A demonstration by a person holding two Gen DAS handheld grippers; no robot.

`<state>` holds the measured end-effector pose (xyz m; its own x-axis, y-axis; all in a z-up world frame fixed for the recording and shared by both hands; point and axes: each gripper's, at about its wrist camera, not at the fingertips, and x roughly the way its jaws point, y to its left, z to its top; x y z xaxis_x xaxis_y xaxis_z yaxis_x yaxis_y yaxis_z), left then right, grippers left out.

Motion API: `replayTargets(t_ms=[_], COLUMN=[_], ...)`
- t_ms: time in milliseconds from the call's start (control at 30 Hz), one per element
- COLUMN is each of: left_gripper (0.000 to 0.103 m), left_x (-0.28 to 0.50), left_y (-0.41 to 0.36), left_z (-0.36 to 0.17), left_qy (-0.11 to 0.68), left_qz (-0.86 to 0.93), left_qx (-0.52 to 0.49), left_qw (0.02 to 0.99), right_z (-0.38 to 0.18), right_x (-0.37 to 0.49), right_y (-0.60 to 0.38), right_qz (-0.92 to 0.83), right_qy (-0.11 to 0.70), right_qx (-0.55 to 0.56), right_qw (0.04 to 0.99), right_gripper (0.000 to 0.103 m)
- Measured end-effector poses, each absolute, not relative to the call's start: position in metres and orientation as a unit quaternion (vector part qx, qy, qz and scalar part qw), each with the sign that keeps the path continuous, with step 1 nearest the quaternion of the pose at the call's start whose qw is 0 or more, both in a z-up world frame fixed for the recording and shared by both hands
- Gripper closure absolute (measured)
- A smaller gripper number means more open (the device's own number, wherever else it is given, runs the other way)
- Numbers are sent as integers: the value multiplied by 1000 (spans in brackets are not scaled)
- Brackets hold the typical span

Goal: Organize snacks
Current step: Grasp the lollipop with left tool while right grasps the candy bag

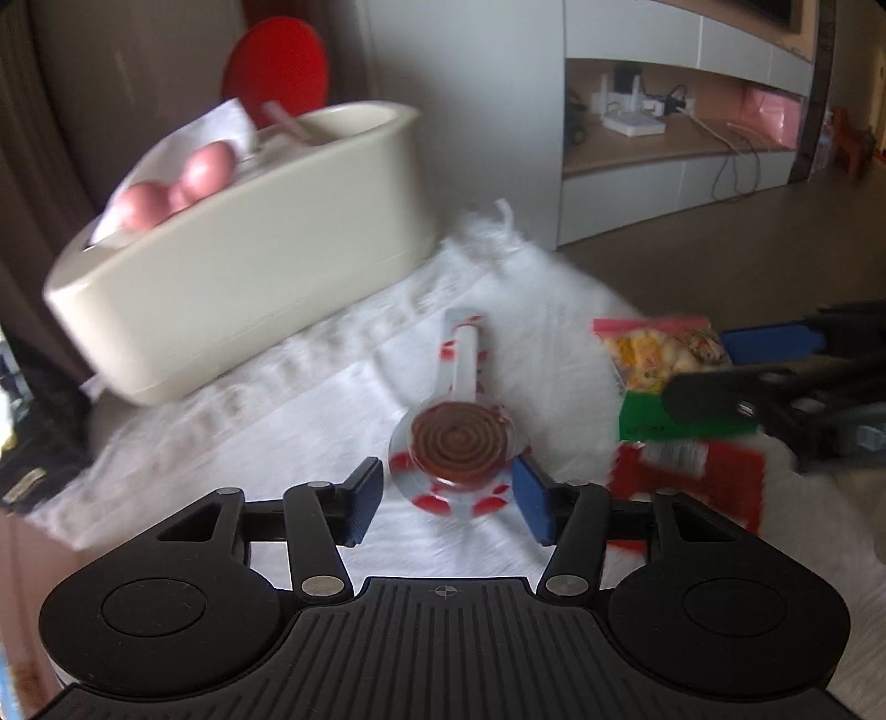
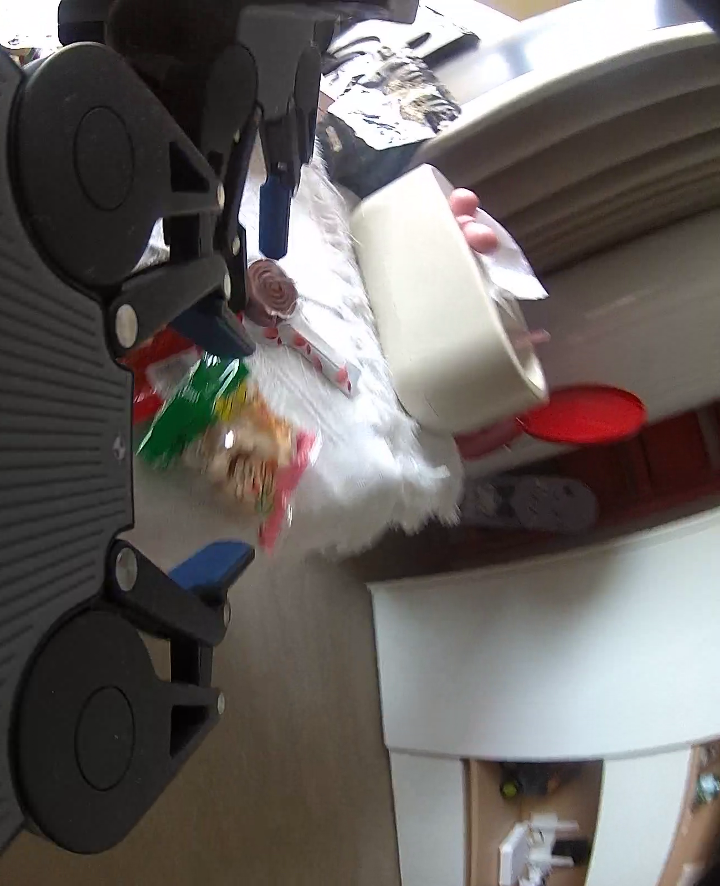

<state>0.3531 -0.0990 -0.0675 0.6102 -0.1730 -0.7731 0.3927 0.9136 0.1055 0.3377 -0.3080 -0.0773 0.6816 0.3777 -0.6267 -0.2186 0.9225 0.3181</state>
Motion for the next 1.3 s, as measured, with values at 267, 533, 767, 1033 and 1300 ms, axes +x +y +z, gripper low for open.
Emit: replayTargets(t_ms=[267,533,767,1033,1300], left_gripper=[55,49,52,54,53], left_x=[356,380,402,346,304], left_y=[-91,-100,-99,-77,-59], left_z=[-63,-75,-77,-68,-80], left_qy=[365,373,376,432,377], left_qz=[-190,-201,-195,-168,-180], left_qx=[128,97,53,57,51], left_qw=[902,901,904,884,907], right_z=[-83,-76,-80,-74,-80], right_x=[348,331,332,340,366], right_y=[-274,-289,-289,-283,-242], right_qz=[189,176,169,162,123], right_qy=[362,353,352,347,379], right_qx=[61,54,63,78,34], right_qw=[911,918,918,920,917], right_gripper=[51,42,35,31,33])
